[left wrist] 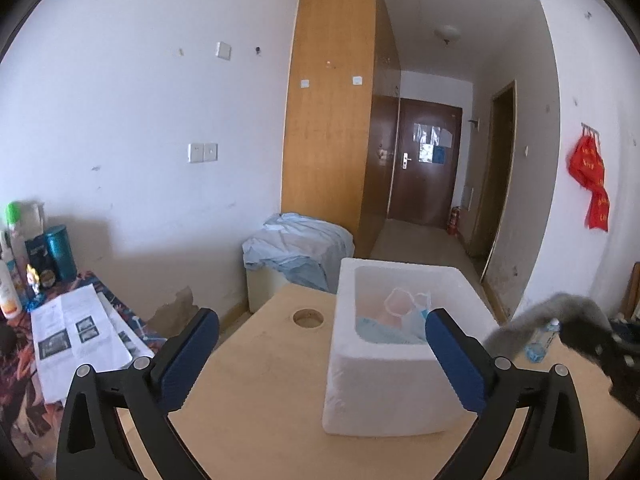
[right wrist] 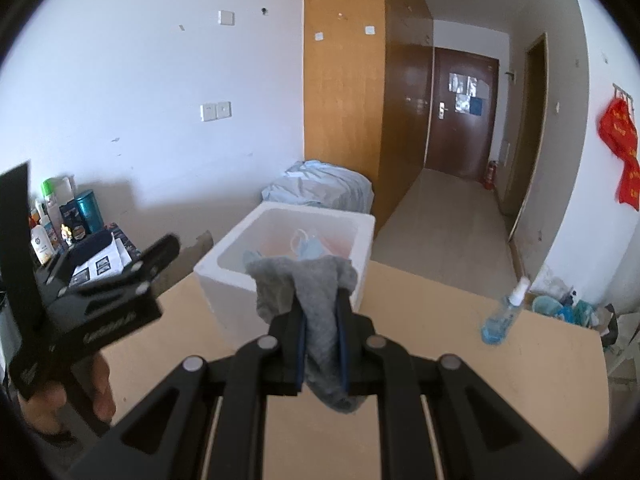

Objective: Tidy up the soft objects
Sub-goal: 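Lower the grey sock into the foam box with the right gripper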

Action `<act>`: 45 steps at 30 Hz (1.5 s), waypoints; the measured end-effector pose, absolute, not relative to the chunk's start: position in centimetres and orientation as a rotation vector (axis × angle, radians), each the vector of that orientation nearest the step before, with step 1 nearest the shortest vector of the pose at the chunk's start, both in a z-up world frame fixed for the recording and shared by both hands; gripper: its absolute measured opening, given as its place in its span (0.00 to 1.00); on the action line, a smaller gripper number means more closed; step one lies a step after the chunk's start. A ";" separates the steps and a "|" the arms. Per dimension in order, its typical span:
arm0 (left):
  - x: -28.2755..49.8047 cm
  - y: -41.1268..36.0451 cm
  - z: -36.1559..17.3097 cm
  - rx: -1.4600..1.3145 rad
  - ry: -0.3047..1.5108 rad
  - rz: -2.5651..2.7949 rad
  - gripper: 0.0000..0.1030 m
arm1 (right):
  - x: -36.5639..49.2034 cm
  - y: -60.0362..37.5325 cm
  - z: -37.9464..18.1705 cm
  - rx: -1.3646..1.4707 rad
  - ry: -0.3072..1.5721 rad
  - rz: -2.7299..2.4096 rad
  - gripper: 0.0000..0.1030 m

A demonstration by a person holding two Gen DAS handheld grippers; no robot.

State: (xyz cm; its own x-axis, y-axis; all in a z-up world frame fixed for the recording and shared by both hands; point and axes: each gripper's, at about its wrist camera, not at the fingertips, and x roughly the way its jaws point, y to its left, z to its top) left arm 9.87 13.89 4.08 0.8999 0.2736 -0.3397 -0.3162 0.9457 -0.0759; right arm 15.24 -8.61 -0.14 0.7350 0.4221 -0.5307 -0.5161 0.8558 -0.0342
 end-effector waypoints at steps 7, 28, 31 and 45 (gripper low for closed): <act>8.2 16.0 3.1 -0.157 0.320 0.386 1.00 | 16.6 -7.1 -0.1 -0.198 0.514 0.522 0.15; 8.5 17.3 1.1 -0.173 0.348 0.359 1.00 | 21.8 -1.7 -1.5 -0.234 0.506 0.491 0.15; 8.6 17.2 0.9 -0.172 0.351 0.351 1.00 | 22.9 -1.4 -2.5 -0.244 0.550 0.481 0.15; 8.9 16.8 0.5 -0.169 0.353 0.325 1.00 | 25.2 -0.5 -5.4 -0.282 0.681 0.455 0.15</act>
